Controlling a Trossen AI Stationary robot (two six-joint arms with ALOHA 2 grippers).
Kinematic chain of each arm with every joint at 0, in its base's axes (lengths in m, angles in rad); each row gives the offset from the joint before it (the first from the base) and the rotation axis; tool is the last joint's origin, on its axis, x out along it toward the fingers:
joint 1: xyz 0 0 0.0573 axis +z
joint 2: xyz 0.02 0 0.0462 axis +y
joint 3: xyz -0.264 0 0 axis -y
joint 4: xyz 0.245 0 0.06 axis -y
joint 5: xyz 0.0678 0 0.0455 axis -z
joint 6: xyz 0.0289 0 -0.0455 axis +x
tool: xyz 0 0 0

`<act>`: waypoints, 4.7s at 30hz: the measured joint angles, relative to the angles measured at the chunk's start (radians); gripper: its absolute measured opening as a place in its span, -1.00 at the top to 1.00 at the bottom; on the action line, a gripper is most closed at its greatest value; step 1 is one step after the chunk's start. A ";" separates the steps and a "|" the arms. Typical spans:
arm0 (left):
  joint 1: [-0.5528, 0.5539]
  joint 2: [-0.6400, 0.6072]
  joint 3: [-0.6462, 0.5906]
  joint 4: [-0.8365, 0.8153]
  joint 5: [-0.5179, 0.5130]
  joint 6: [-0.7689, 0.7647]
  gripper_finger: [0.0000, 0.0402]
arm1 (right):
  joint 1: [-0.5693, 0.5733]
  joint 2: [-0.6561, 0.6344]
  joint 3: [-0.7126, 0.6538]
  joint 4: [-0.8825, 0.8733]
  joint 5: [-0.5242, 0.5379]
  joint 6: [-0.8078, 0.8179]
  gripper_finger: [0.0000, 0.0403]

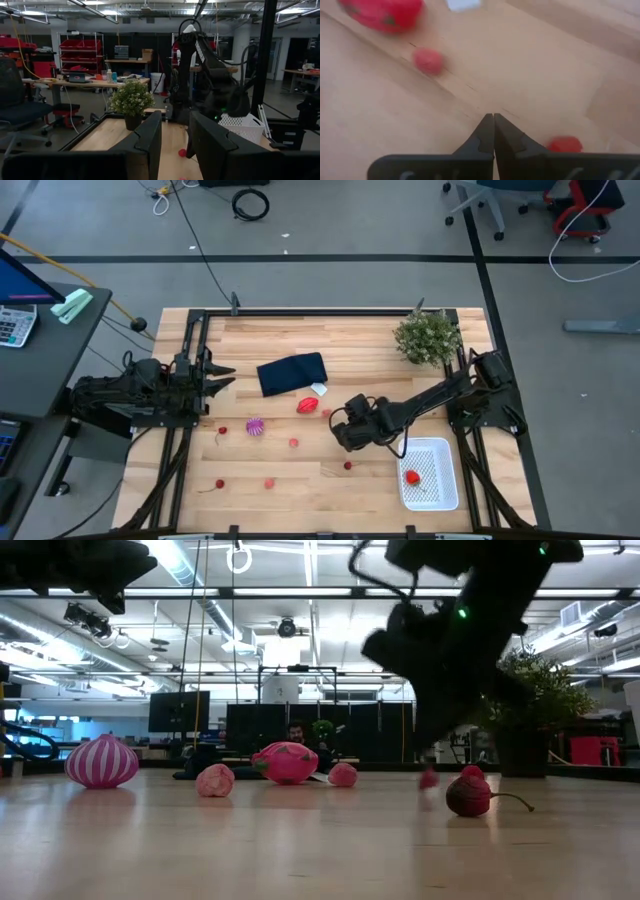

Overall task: Pick and placing Produce into tupperware
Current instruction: Put the cherry into the white bin, then put the raspberry into the white bin

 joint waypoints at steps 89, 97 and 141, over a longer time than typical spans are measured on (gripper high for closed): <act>0.000 0.000 0.000 0.018 0.000 0.077 0.47 | 0.409 -0.044 0.444 -0.597 0.154 0.036 0.69; 0.000 0.000 0.000 0.020 0.000 0.077 0.47 | 0.281 -0.044 0.444 -0.531 0.143 -0.238 0.71; 0.000 0.000 0.000 0.019 0.000 0.047 0.47 | -0.065 -0.042 -0.065 -0.193 -0.155 0.082 0.00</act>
